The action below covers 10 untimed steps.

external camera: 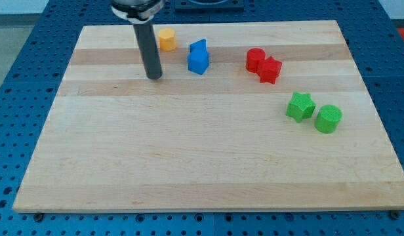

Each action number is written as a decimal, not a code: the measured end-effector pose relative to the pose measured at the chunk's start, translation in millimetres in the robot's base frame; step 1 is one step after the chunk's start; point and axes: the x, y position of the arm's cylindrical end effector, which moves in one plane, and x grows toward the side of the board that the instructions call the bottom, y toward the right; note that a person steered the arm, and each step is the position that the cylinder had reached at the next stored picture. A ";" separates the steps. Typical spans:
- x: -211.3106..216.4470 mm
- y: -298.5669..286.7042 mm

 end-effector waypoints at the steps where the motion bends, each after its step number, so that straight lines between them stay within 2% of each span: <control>1: 11.4 29.2; 3: 19.2 41.0; 10: 3.9 41.0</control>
